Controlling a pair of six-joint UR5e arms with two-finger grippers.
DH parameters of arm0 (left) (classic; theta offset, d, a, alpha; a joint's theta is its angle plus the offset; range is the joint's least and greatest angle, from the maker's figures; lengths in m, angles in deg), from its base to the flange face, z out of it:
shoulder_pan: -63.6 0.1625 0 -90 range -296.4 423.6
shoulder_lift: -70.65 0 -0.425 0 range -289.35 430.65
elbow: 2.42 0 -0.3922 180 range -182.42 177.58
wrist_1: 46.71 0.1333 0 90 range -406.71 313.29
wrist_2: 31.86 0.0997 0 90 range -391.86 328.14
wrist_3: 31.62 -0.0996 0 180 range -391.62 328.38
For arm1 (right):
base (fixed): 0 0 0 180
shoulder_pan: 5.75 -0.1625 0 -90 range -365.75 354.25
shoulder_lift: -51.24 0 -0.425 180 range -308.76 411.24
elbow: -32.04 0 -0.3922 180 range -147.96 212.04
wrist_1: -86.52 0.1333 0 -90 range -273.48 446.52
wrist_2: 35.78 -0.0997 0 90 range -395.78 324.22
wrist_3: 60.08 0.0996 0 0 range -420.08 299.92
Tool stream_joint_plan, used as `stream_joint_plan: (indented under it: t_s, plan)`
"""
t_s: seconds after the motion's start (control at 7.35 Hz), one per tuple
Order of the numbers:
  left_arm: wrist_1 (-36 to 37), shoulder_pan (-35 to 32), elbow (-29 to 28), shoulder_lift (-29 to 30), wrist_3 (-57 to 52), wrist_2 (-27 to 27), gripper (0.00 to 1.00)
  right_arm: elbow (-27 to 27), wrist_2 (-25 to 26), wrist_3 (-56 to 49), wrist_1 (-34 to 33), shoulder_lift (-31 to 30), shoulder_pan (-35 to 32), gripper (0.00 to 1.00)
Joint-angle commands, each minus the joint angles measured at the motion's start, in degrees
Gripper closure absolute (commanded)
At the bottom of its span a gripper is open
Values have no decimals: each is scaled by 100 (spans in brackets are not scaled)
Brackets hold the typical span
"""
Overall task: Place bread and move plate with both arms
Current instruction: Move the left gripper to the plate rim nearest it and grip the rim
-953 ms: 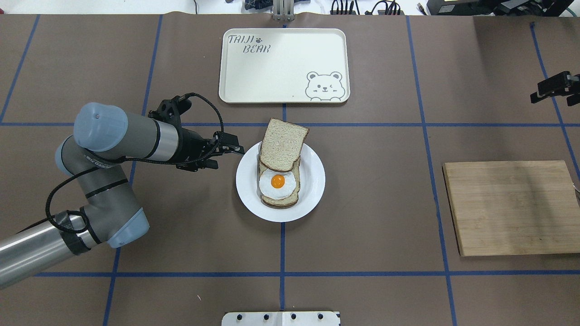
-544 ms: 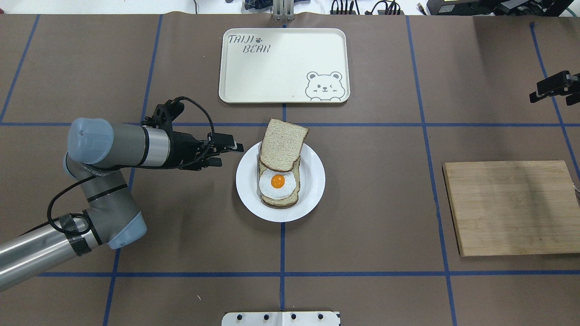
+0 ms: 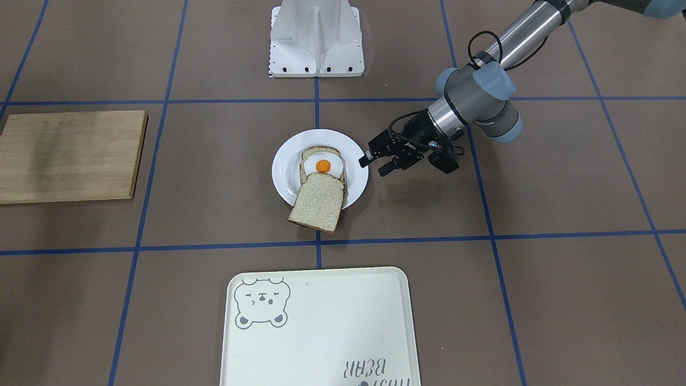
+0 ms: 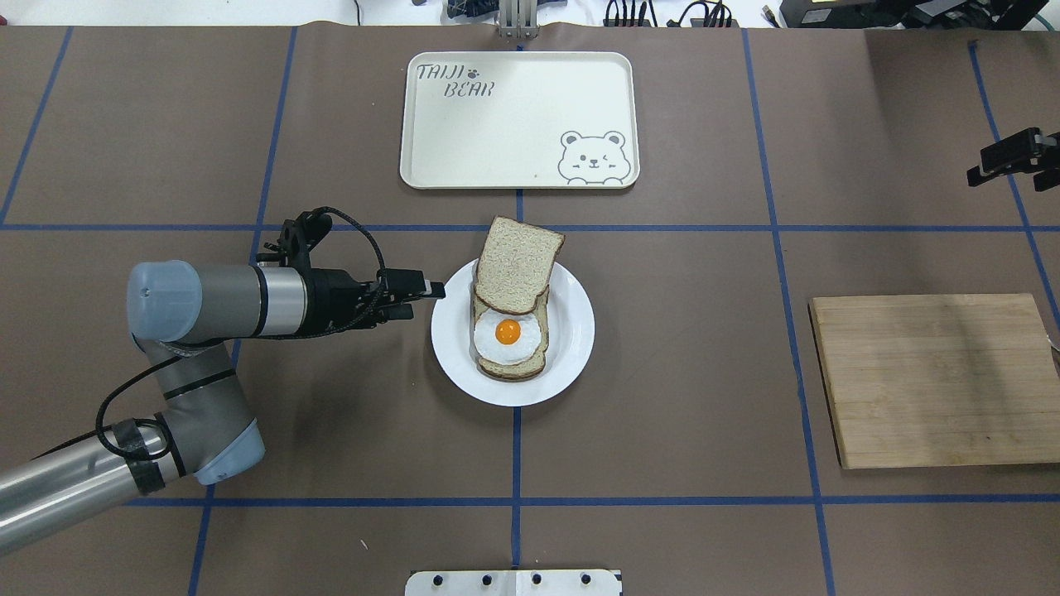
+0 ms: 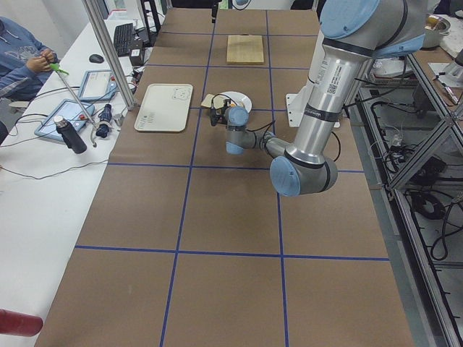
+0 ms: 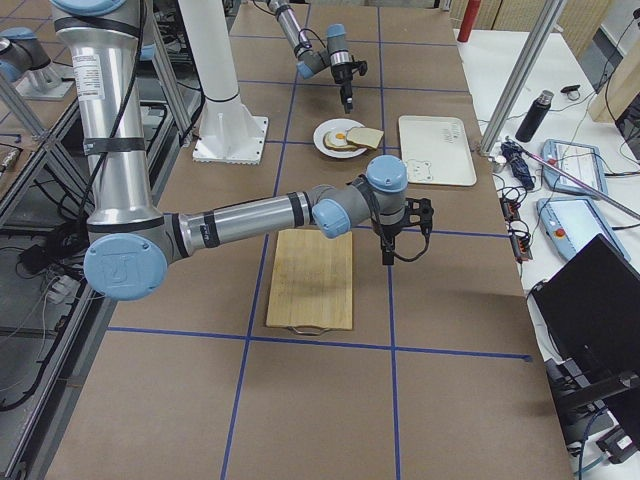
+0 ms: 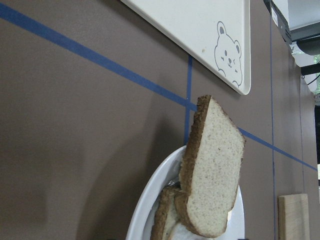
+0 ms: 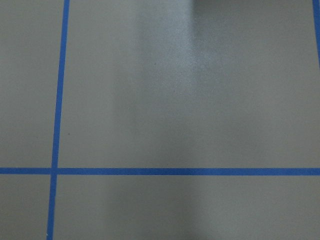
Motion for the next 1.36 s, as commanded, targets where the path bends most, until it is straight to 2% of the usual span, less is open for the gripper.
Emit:
stream_joint_plan:
  t_s: [0.0,0.41,0.68,0.82,0.95,1.09,1.22]
  plan:
    - [7,176,-37,-2,19,38,23,-34,3,1,-8,-8,0,0]
    - [7,405,-20,42,28,196,42,-34,38,18,-8,18,9,0]
    - [33,546,-72,50,19,240,45,-16,47,18,-17,18,9,0]
    - [-10,694,-99,77,10,466,48,-25,56,18,-122,70,9,1]
    - [-11,730,-73,86,19,477,53,-25,56,27,-158,88,9,1]
    - [-11,731,-64,94,28,477,67,-34,73,27,-167,71,9,1]
    - [-19,731,-73,77,28,477,87,-43,73,27,-167,62,9,1]
